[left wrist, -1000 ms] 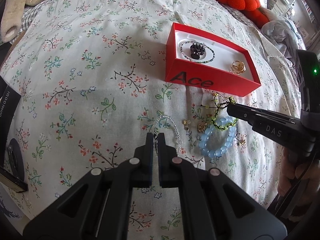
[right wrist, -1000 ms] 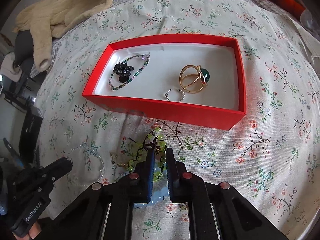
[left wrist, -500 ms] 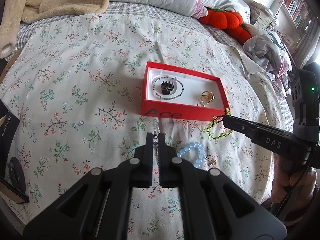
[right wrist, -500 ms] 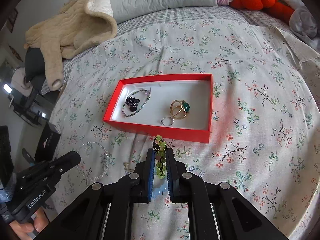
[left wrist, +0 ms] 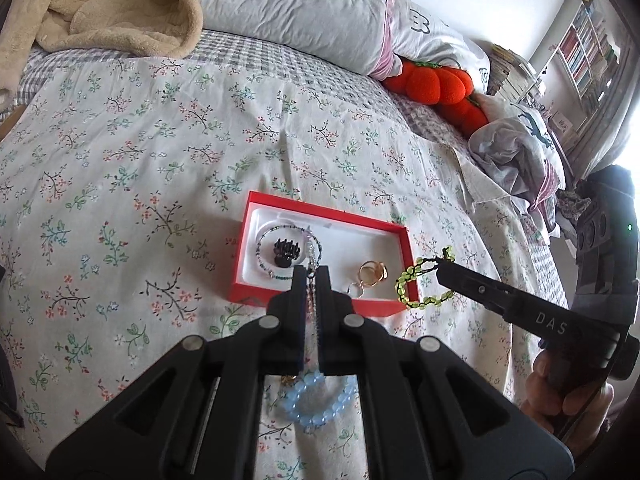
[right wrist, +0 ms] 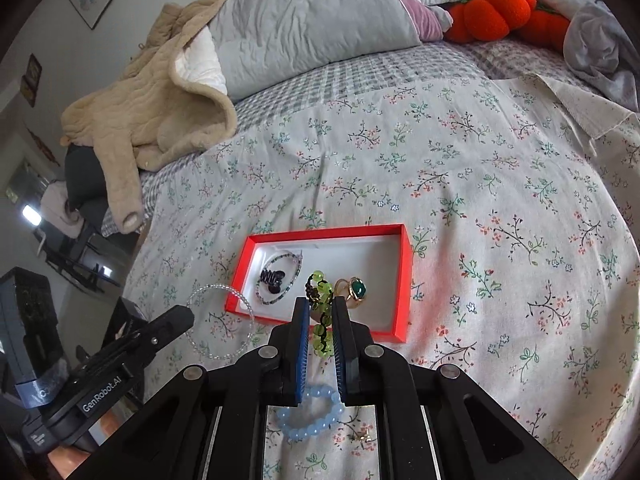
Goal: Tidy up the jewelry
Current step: 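Lift both bracelets and carry them over the red box with both tools, then open the left tool to drop the clear bead bracelet into the box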
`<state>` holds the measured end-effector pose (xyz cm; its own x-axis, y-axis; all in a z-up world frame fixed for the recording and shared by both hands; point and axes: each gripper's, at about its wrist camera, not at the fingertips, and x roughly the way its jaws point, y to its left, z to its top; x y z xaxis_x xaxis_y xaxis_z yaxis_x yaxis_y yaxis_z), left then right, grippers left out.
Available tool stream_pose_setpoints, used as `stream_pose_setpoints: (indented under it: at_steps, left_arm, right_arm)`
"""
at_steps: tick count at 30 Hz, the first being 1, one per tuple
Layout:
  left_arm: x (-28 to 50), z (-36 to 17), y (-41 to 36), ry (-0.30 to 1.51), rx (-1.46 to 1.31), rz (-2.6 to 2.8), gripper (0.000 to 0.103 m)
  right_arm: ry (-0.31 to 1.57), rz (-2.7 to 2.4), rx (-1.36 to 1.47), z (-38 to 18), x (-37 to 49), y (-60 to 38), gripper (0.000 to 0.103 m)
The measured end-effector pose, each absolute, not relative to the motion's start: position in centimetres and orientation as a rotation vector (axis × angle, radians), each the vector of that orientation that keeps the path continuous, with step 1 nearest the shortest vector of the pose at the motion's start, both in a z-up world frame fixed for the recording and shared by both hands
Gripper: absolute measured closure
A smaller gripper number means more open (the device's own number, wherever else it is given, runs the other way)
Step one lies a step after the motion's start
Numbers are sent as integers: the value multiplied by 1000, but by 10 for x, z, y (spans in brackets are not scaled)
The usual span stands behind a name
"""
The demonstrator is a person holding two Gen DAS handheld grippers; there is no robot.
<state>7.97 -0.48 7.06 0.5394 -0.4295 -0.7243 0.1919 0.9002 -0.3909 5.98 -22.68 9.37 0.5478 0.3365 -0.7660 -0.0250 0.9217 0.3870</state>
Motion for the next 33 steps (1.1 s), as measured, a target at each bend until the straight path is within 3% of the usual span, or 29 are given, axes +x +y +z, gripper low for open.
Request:
stream_pose_setpoints:
  at_steps: [19,22,26,28,33]
  left_arm:
    - [121,28,-17,969,-241,-246,97]
    - [119,31,-15,969,-232,-233,83]
    - [111,37,-9,974,-205,-214,75]
    - [105,37,-3,990,-191,-191,64]
    - [97,30,10,1064,-153,-129,56]
  right_arm:
    - [959,241,322,82,82,-227,92]
    - [963,236,317,79,84,-225,92]
    - [970,235,310,77,87,-221,92]
    - [972,241,306,76,88,-216,92]
    - [989,281,306,70,96,-198,92]
